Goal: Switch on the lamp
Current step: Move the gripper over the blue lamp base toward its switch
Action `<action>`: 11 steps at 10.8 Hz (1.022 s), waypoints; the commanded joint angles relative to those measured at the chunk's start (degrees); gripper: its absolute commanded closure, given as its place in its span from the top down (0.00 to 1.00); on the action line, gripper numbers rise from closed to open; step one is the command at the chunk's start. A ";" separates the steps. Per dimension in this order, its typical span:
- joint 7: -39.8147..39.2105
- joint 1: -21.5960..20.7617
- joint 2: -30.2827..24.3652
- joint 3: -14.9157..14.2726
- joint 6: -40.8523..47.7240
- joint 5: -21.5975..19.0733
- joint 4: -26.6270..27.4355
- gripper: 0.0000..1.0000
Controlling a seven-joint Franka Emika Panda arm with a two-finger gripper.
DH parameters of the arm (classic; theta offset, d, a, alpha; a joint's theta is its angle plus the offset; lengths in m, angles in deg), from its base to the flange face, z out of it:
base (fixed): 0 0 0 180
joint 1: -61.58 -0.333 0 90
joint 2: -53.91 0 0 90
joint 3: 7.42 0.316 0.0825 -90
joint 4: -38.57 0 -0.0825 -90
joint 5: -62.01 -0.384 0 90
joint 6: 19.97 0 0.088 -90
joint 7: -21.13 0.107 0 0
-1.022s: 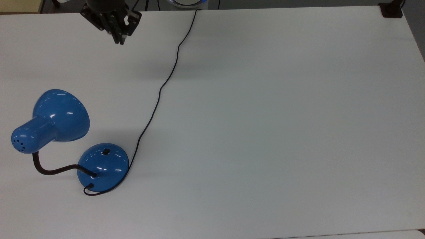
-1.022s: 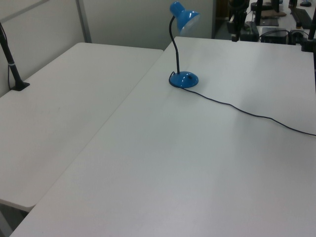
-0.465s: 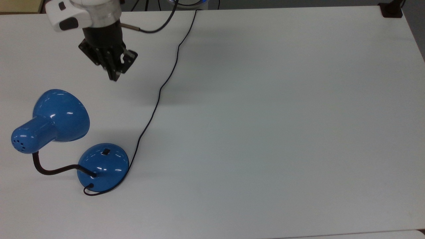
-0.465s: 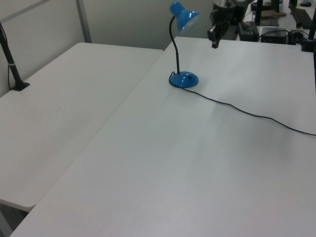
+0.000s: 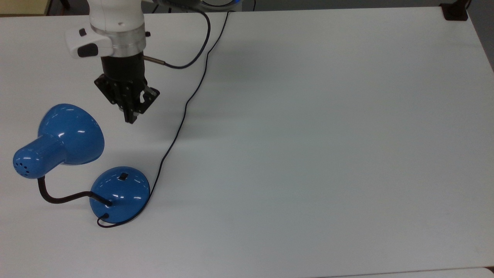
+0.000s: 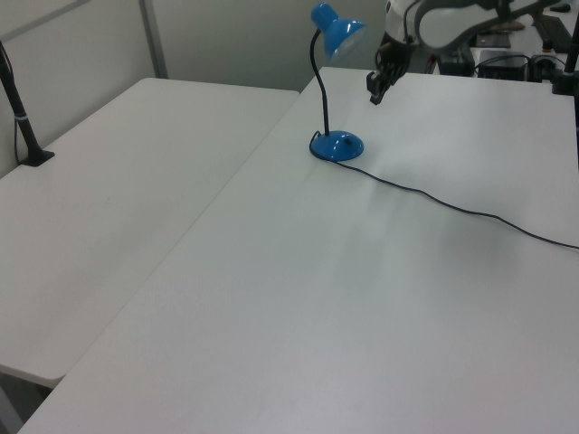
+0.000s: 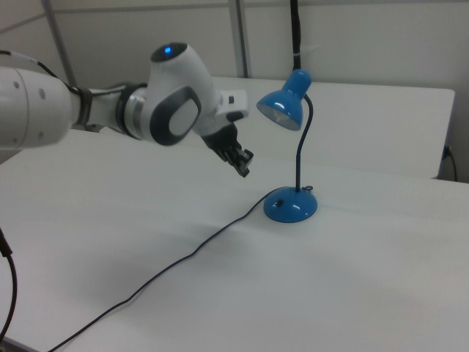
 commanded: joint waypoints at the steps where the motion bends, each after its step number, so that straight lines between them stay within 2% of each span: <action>1: 1.49 -0.09 5.25 -0.14 -11.17 0.40 1.30 0.09; 3: 2.19 0.78 8.15 -0.14 -16.01 0.40 1.04 0.09; 5: 2.19 1.40 13.15 -0.14 -20.32 0.40 -1.85 0.09; 9: 4.30 2.28 15.63 -0.14 -21.31 0.22 -3.62 0.09; 11: 4.47 2.28 18.53 -0.14 -21.31 0.05 -7.55 0.09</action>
